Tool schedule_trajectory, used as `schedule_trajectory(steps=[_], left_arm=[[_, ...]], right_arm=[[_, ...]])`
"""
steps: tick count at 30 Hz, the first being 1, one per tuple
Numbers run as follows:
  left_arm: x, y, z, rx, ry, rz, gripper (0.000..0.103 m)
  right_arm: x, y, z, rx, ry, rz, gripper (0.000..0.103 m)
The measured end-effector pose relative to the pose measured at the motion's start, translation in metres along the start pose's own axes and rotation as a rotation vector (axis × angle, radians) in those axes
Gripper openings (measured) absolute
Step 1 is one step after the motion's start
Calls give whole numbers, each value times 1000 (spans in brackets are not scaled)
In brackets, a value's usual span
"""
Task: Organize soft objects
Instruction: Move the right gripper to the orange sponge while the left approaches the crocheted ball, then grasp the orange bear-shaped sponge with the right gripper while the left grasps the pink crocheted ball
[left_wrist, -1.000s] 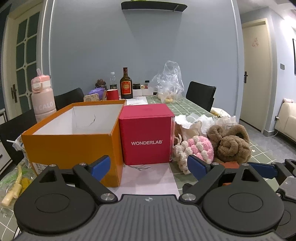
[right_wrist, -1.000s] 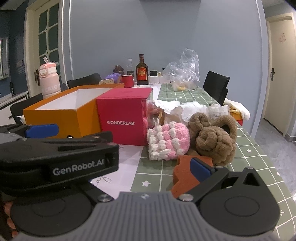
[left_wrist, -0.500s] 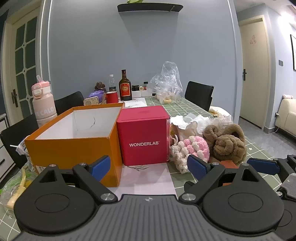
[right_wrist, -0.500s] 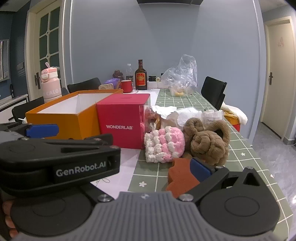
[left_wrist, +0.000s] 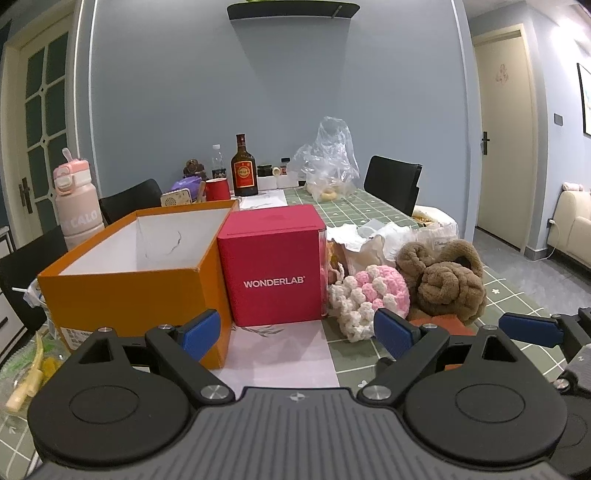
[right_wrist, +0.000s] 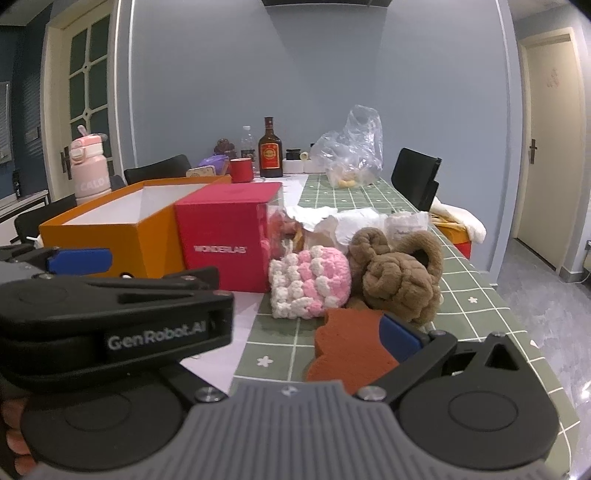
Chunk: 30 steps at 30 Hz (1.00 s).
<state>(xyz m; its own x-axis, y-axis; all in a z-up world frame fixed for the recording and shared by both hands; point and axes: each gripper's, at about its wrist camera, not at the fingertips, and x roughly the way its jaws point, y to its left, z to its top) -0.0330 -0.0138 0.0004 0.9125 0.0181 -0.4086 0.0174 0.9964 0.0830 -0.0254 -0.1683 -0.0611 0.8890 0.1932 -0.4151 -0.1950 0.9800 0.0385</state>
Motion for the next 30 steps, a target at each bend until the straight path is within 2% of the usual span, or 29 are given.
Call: schedule_trajectory(steps=[6,8,13,15,20,24,26,27,29,30], left_arm=[[13,2,-4,-1,13,-42,103],[19,-1,-7,15,25,-61,103],[35,-6,-13,27,41,-95,103],[39,-3,-13,-10,38,-95,103],[51,7,-9,-101,66,-118,103],[58,7,-10,-88,67,-109,103],[60,5,-11,-77,62,-122,103],[61,4,-11,-73,62,-129,103],[62,0,-12,-66,59,-142,103],[63,-2,-12,-60,59,-146,103]], right_arm=[[21,-32,-9,17,45,-135,100],[30,-45,-12,39,65,-147,100],[50,-55,-16,48,120,-94,100],[54,-51,-17,34,128,-71,100],[73,-33,-19,-32,159,-75,100],[85,-35,-21,4,199,-69,100],[87,-36,-21,-2,218,-64,95],[86,-35,-22,-14,210,-63,92],[83,-35,-23,-38,195,-61,82],[81,-37,-24,-41,190,-51,80]])
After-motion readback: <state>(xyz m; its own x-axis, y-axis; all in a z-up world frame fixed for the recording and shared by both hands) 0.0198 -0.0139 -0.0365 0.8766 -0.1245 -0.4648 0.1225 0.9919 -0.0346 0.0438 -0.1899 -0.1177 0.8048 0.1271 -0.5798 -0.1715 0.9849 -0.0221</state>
